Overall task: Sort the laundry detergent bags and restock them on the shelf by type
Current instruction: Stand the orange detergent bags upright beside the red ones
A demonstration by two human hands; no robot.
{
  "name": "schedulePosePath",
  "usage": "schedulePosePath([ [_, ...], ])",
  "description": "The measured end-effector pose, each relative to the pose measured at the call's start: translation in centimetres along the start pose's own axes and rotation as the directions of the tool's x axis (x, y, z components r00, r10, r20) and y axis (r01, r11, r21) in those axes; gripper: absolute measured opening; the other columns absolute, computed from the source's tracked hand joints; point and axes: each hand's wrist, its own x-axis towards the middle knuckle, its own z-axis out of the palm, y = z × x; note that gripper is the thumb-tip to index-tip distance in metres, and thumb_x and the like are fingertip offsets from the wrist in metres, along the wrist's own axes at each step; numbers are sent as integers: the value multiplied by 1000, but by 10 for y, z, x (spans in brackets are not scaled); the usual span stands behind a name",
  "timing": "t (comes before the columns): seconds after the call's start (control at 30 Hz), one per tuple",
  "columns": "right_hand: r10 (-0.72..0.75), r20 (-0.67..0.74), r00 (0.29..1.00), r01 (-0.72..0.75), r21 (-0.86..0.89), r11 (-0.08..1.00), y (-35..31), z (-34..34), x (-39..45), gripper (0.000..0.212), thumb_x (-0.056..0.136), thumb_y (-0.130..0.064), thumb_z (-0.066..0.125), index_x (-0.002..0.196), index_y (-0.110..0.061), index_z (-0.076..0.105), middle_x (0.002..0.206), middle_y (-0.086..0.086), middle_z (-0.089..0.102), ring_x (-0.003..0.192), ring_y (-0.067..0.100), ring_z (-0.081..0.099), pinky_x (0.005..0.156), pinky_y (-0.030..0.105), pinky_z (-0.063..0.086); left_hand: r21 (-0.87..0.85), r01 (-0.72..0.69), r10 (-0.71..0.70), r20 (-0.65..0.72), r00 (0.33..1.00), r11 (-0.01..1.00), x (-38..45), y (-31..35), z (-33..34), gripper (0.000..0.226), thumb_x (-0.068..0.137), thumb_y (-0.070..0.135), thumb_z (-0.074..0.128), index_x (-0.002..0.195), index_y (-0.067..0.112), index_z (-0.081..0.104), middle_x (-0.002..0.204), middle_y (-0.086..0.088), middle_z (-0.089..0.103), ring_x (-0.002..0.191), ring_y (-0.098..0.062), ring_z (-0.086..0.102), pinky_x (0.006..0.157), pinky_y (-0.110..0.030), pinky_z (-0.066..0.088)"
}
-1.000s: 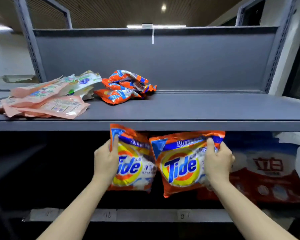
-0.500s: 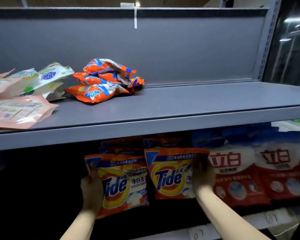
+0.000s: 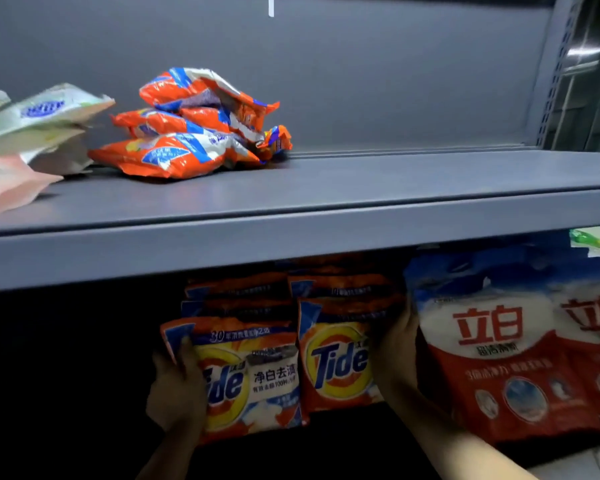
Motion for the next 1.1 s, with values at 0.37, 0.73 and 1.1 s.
schedulePosePath([
  [0.37,-140,298,944,301,-608,734,25,-7,-57,69,80,-67,35,131,-22,41,133,9,54,122,34,49,89,52,47,207,-846,665,537,518,492,-57,-7,-12,70,85,73,26,140,32,39,150,-9,32,135,-36,29,104,-56,20],
  [0.73,-127,521,844,376,-405,834,32,-8,-37,64,90,-58,42,146,-46,13,158,-7,2,146,19,-5,117,52,15,239,-816,448,738,505,526,-33,39,28,110,58,95,26,148,35,9,157,-3,15,138,-50,8,98,-74,6],
  [1.1,86,689,720,278,-400,873,-17,-56,-27,61,94,-39,50,148,-31,22,157,-6,18,145,17,14,117,41,16,339,-687,396,621,677,643,-61,80,-51,65,86,62,42,145,39,27,152,6,31,141,-20,24,114,-56,9],
])
